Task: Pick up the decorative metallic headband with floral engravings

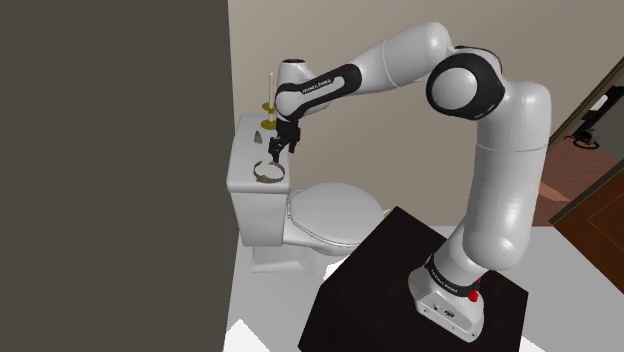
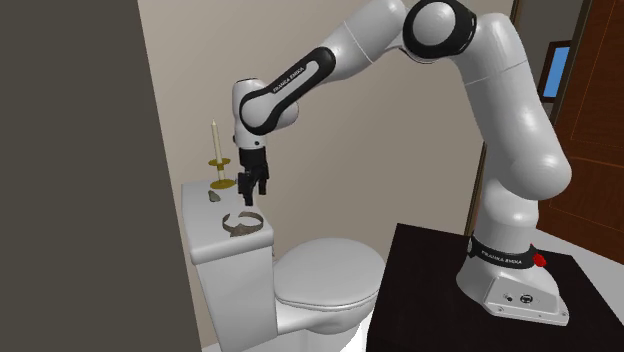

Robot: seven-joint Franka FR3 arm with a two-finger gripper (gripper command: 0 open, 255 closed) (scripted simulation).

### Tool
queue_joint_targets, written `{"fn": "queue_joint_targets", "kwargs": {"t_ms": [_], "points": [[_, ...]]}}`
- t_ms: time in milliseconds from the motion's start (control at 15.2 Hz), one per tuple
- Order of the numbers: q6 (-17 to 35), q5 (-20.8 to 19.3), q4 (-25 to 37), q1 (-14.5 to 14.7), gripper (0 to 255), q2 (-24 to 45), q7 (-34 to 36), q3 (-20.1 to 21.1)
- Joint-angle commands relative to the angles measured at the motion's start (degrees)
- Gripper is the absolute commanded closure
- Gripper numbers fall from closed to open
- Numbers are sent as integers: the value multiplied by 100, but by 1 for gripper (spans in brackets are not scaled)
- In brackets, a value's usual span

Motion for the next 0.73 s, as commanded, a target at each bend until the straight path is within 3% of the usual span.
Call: {"fn": "queue_joint_targets", "kwargs": {"t_ms": [0,594,660], "points": [[-74,-1,437,17,0,369,7,7],[359,-8,337,24,0,702,-3,1],[362,-6,324,16,255,694,-14,-1]]}}
